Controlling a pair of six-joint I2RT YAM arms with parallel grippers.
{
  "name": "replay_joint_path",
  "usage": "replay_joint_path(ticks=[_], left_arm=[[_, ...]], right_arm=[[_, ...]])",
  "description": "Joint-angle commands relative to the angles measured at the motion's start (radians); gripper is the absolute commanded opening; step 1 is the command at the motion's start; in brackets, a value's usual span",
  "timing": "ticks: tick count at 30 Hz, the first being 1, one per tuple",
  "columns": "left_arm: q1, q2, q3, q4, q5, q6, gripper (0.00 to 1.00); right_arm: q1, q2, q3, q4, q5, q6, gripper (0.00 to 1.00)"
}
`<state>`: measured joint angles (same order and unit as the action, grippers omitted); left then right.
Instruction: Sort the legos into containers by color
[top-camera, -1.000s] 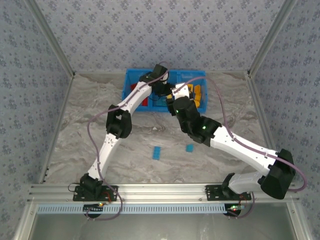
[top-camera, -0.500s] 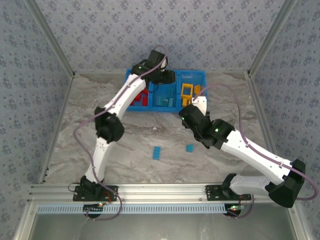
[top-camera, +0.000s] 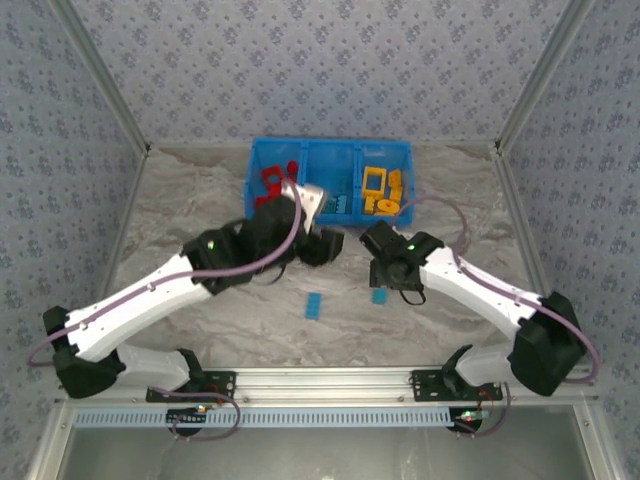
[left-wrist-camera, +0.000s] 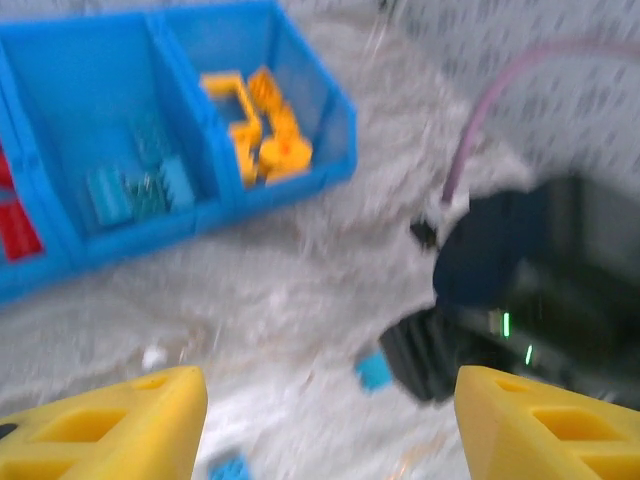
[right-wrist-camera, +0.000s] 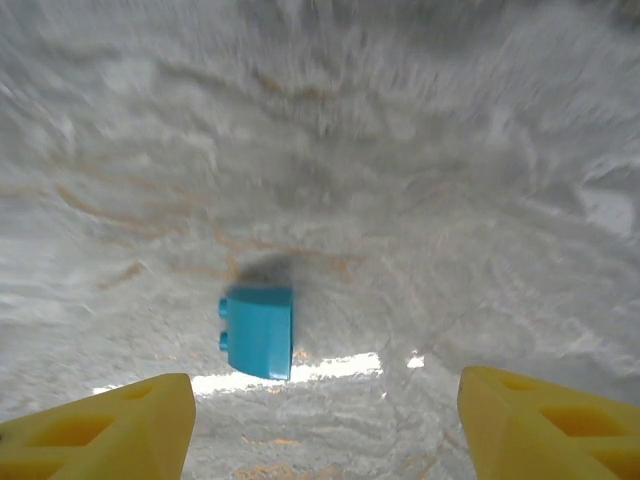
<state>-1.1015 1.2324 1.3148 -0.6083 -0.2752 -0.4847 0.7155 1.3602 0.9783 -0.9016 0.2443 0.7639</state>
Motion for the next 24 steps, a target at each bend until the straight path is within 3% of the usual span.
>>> replay_joint_path(ticks=[1, 7, 12, 24], left_arm=[[-0.097, -0.095, -0.17, 0.059, -0.101, -0.061, 0.69], [-0.197, -0.124, -0.276, -0.043, -0.092, -0.204, 0.7], [-0.323, -0.127, -0.272, -0.089, -0.203, -0.243, 0.7], [-0.372, -0.176, -0.294, -0.054, -0.236, -0.291, 0.7]], right_arm=[[-0.008, 0.055, -0.026, 0.043, -0.087, 0.031, 0.73], [-0.016, 0.163, -0.019, 0.106, -0.144, 0.01, 0.7], [-0.027, 0.234, -0.023, 0.145, -0.174, 0.002, 0.67], [-0.047, 0.323, -0.027, 0.146, -0.176, -0.004, 0.51]])
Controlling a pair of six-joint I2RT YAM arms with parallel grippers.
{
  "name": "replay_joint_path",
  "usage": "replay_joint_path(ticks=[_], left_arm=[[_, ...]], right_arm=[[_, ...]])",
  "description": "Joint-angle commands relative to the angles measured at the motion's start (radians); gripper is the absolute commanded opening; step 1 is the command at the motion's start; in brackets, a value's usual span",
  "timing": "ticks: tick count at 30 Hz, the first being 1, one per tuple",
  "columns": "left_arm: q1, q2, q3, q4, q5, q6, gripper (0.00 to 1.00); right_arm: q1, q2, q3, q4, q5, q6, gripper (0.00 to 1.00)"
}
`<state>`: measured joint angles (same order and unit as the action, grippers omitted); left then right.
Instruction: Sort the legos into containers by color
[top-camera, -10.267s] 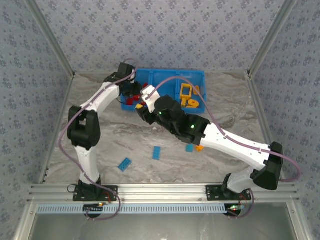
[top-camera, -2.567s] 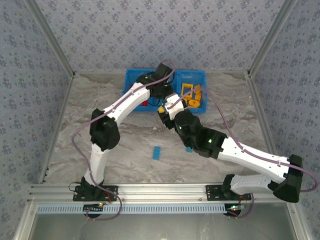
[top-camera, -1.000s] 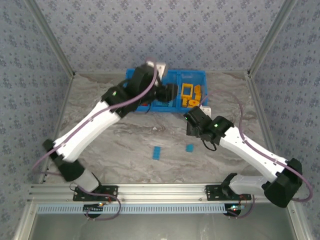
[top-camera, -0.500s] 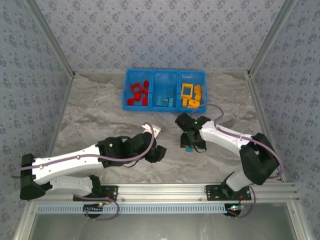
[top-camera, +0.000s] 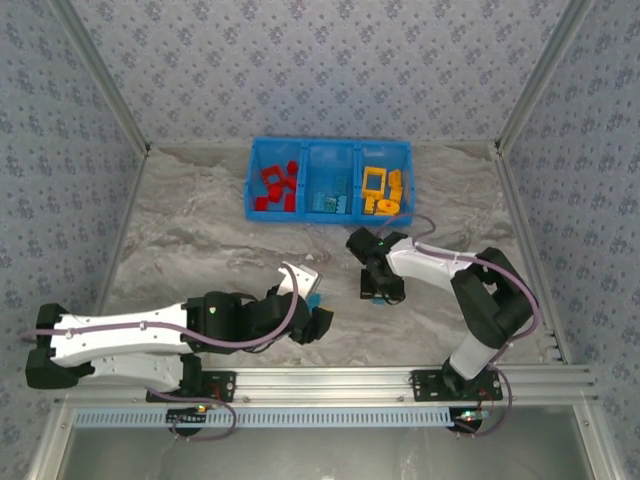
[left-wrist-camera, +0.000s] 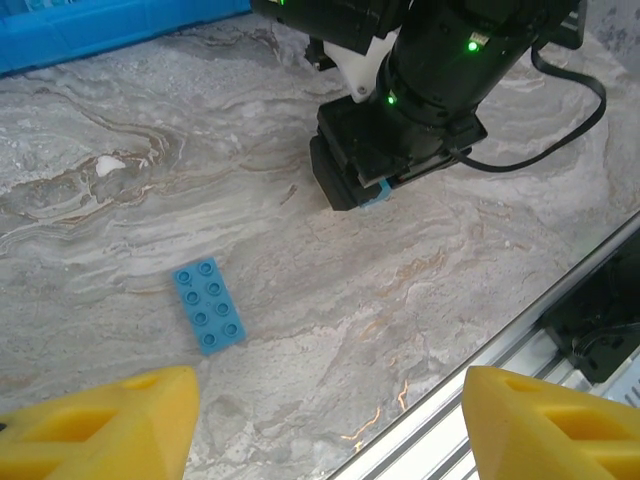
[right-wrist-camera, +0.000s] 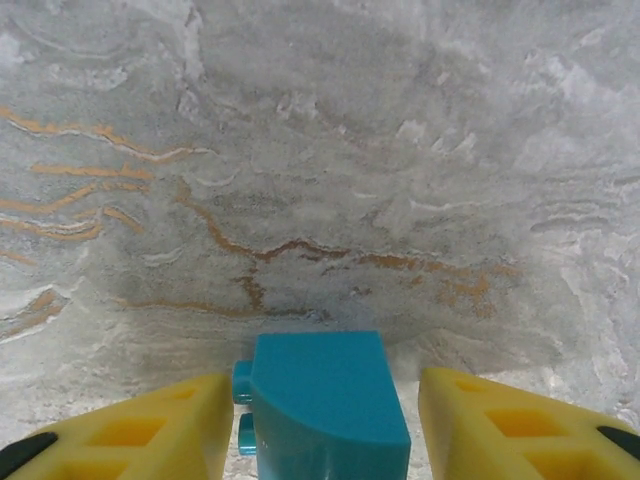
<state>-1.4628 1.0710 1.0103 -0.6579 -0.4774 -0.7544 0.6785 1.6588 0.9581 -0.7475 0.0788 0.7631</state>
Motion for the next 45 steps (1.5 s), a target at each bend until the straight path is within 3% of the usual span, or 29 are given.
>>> replay_joint_path(ticks=[1, 8, 12, 19, 25, 30, 34, 39, 45], left_arm=[[-0.011, -0.014, 0.017, -0.008, -0.034, -0.019, 0.7], [-0.024, -0.031, 0.024, -0.012, -0.046, -0.011, 0.7], [-0.024, -0.041, 0.023, -0.01, -0.048, -0.018, 0.7], [-0.017, 0.003, 0.148, -0.185, -0.187, -0.072, 0.73], [0.023, 0.053, 0.302, -0.265, -0.382, -0.058, 0.74], [0.101, 0.067, 0.329, -0.23, -0.49, -0.036, 0.73], [0.112, 0.128, 0.355, -0.185, -0.57, 0.031, 0.73], [0.143, 0.209, 0.378, -0.153, -0.536, 0.059, 0.73], [0.157, 0.241, 0.349, -0.141, -0.47, 0.017, 0.73]], right_arm=[[-0.01, 0.025, -0.011, -0.004, -0.01, -0.002, 0.51], [-0.025, 0.026, -0.039, 0.039, -0.011, 0.002, 0.37], [-0.004, -0.02, -0.022, 0.013, 0.055, 0.002, 0.28], [0.102, -0.083, 0.303, -0.163, 0.239, -0.083, 0.28], [0.065, 0.099, 0.674, -0.188, 0.274, -0.187, 0.28], [0.012, 0.302, 0.926, -0.127, 0.291, -0.268, 0.28], [-0.035, 0.468, 1.118, -0.095, 0.27, -0.331, 0.28], [-0.106, 0.698, 1.374, -0.129, 0.194, -0.344, 0.28], [-0.142, 0.819, 1.408, -0.012, 0.132, -0.394, 0.3]])
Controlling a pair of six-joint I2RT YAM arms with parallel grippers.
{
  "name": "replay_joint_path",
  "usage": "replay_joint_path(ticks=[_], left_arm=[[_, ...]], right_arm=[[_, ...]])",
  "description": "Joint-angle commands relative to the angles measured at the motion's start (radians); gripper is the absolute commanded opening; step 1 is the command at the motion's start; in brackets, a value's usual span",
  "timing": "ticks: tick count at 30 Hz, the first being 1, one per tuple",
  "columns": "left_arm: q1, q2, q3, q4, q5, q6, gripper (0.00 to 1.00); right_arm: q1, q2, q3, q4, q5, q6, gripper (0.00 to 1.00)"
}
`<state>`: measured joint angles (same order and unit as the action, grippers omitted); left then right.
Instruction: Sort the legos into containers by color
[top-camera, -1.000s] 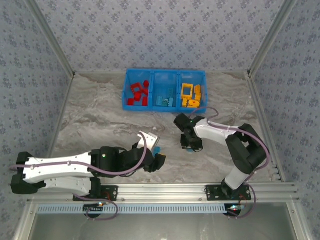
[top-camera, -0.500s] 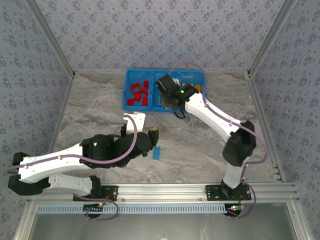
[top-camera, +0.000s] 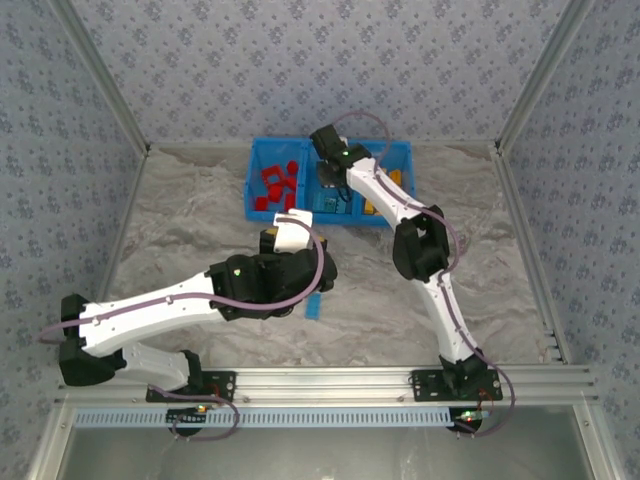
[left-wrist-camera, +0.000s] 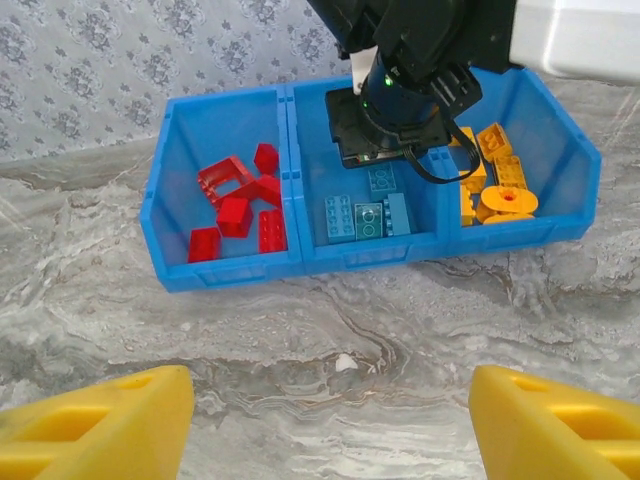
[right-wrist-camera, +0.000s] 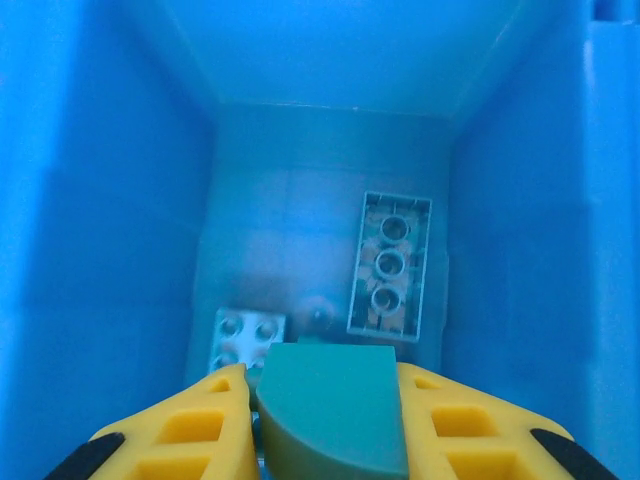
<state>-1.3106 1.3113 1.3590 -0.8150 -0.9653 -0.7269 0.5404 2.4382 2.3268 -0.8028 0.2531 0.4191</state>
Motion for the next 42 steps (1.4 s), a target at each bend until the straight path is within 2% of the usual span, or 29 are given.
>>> replay_joint_path(ticks=[1, 11, 17, 19, 24, 29, 31, 35, 39, 42], left_arm=[[0.005, 0.005, 0.0, 0.014, 0.025, -0.014, 0.73], [0.004, 0.017, -0.034, 0.011, 0.076, -0.067, 0.73], [0.004, 0.009, -0.029, -0.007, 0.081, -0.075, 0.73], [0.004, 0.006, -0.03, -0.016, 0.084, -0.081, 0.73], [0.004, -0.003, -0.05, -0.022, 0.108, -0.101, 0.73], [0.006, -0.005, -0.077, -0.04, 0.16, -0.143, 0.73], [0.025, -0.014, -0.108, -0.03, 0.229, -0.166, 0.73], [0.083, -0.015, -0.172, -0.017, 0.387, -0.218, 0.73], [0.16, -0.007, -0.284, 0.072, 0.604, -0.257, 0.73], [0.209, 0.056, -0.318, 0.12, 0.742, -0.26, 0.74]], right_arm=[[-0.007, 0.049, 0.043, 0.062, -0.053, -0.057, 0.3], [-0.012, 0.157, 0.146, 0.05, -0.09, -0.028, 0.32], [-0.014, 0.187, 0.189, 0.011, -0.084, -0.01, 0.42], [-0.014, 0.178, 0.195, 0.0, -0.082, -0.015, 0.5], [0.0, 0.122, 0.195, -0.003, -0.075, -0.045, 0.58], [0.017, 0.02, 0.194, -0.021, -0.049, -0.05, 0.55], [0.029, -0.043, 0.177, -0.03, -0.019, -0.057, 0.53], [0.034, -0.248, -0.032, 0.035, 0.001, -0.045, 0.48], [0.031, -0.516, -0.347, 0.108, 0.036, -0.009, 0.47], [0.03, -0.741, -0.609, 0.16, 0.042, 0.018, 0.46]])
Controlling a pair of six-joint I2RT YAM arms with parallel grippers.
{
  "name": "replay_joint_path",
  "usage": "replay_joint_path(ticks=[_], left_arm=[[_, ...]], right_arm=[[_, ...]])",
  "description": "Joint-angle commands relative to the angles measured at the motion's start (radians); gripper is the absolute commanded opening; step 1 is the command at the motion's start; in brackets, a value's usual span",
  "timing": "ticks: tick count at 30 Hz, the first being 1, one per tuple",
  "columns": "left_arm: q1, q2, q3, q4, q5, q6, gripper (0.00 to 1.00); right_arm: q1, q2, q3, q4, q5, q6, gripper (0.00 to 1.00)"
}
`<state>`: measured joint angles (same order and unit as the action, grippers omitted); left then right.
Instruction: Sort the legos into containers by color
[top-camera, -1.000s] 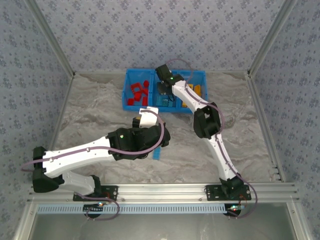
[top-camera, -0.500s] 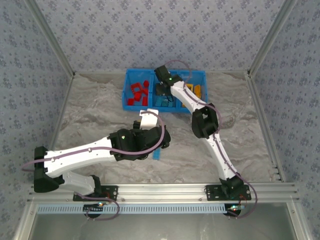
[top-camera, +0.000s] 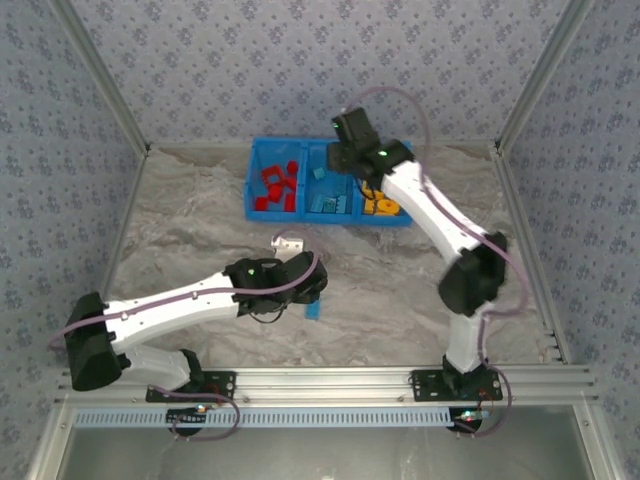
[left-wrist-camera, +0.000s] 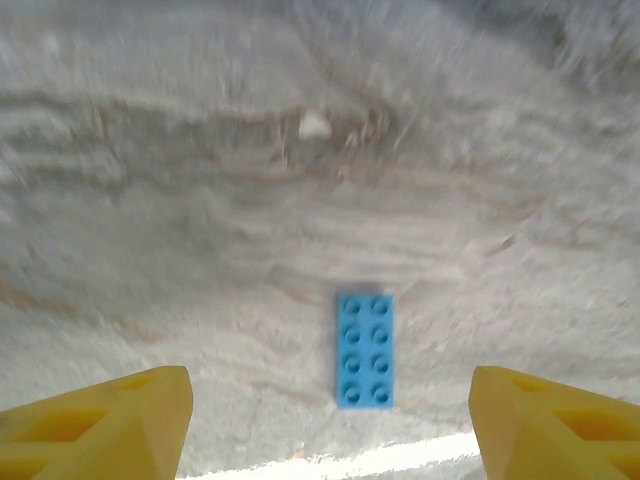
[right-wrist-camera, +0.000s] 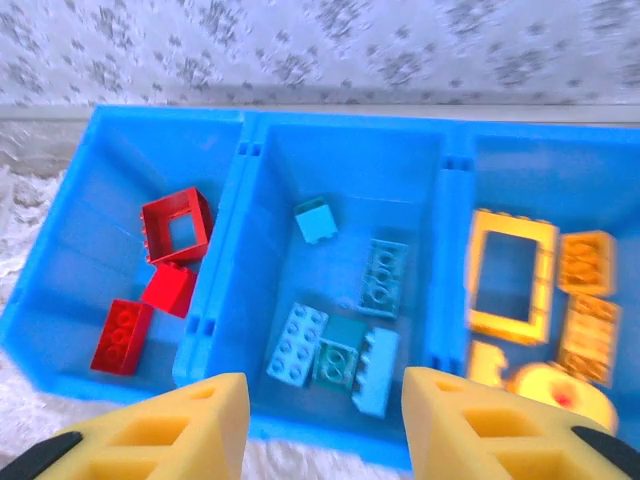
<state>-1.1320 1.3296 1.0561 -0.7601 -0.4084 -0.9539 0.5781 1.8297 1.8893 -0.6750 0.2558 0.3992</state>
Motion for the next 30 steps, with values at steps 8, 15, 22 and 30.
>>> replay_joint_path(ticks=[8, 15, 22, 30], left_arm=[[0.089, 0.265, 0.041, 0.076, 0.354, -0.003, 0.75], [0.095, 0.383, 0.052, 0.076, 0.379, -0.011, 0.75], [0.114, 0.47, 0.07, 0.123, 0.394, 0.02, 0.71], [0.125, 0.485, 0.082, 0.13, 0.381, 0.04, 0.41]], right_arm=[[0.047, -0.734, -0.725, 0.015, -0.163, -0.016, 0.46], [0.209, -1.12, -0.892, -0.185, -0.338, 0.016, 0.56], [0.331, -1.318, -0.989, -0.2, -0.447, 0.118, 0.6], [0.429, -1.344, -1.042, -0.191, -0.351, 0.093, 0.62]])
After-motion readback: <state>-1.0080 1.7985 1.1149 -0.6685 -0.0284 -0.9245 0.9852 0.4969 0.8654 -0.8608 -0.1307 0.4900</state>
